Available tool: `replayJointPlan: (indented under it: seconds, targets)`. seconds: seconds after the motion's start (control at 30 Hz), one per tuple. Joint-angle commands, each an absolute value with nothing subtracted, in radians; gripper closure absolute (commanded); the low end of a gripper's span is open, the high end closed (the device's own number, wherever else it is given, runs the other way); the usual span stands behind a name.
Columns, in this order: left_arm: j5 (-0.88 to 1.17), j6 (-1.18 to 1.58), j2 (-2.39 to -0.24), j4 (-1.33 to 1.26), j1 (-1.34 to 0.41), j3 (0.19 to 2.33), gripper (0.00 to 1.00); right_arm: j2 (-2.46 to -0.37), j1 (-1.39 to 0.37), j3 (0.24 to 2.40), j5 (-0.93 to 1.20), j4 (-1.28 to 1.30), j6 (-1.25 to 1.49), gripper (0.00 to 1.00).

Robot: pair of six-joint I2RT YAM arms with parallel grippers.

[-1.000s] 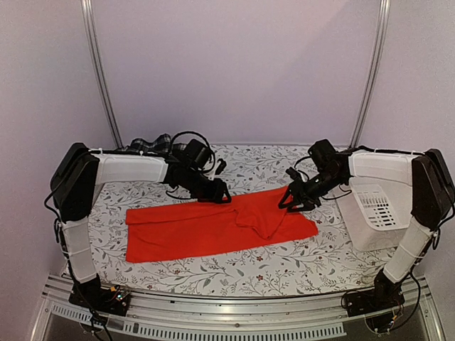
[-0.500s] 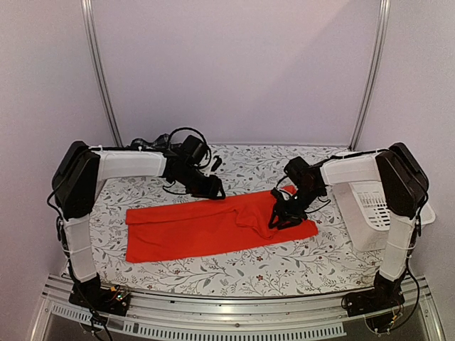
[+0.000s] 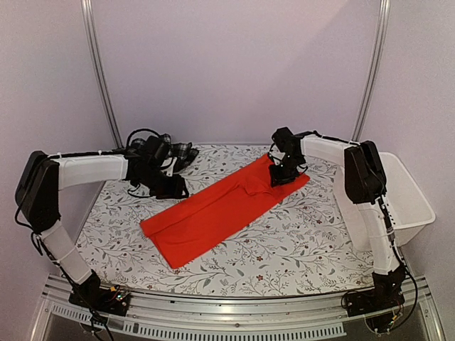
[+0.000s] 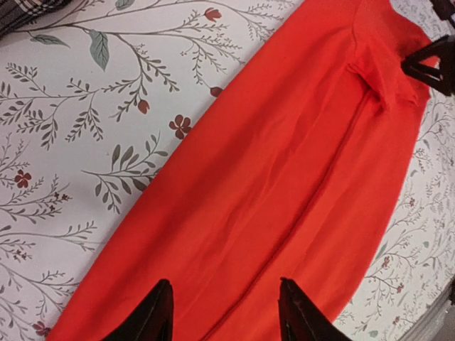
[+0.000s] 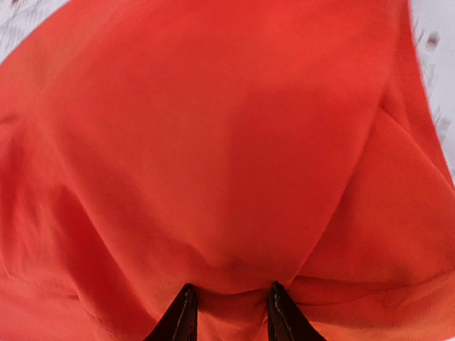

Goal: Fold and stack the mixed laundry pile
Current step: Rotate the rectangle-folded T-shirt at the center of the board.

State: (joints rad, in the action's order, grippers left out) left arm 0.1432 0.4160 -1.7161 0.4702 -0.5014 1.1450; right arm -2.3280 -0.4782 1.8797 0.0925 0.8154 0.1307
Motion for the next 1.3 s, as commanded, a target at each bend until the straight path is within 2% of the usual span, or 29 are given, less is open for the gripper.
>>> replayJointPlan:
  seconds: [0.0, 0.17, 0.37, 0.67, 0.8, 1.0, 1.13, 1.27]
  targets:
    - [0.116, 0.391, -1.644, 0.501, -0.53, 1.094, 0.51, -2.555, -0.418, 2.274, -0.113, 0.934, 0.033, 0.65]
    - [0.061, 0.328, -1.639, 0.552, -0.609, 1.077, 0.55, -2.415, -0.407, 2.212, -0.029, 0.832, 0.1, 0.57]
    - [0.006, 0.268, -1.737, 0.591, -0.707, 1.098, 0.6, -2.226, -0.405, 2.111, 0.044, 0.794, 0.093, 0.5]
    - [-0.087, 0.208, -1.869, 0.667, -0.912, 1.081, 0.72, -2.126, -0.352, 1.965, 0.237, 0.778, 0.174, 0.48]
    - [0.003, 0.206, -1.924, 0.699, -1.076, 1.099, 0.77, -2.081, -0.317, 1.89, 0.275, 0.765, 0.204, 0.48]
    - [0.18, 0.183, -2.017, 0.743, -1.264, 1.337, 0.75, -2.027, -0.303, 1.802, 0.287, 0.77, 0.189, 0.48]
    - [0.221, 0.175, -2.009, 0.724, -1.238, 1.49, 0.68, -2.011, -0.304, 1.747, 0.329, 0.769, 0.184, 0.49]
    - [0.28, 0.184, -1.935, 0.667, -1.148, 1.514, 0.65, -2.0, -0.312, 1.673, 0.384, 0.744, 0.202, 0.52]
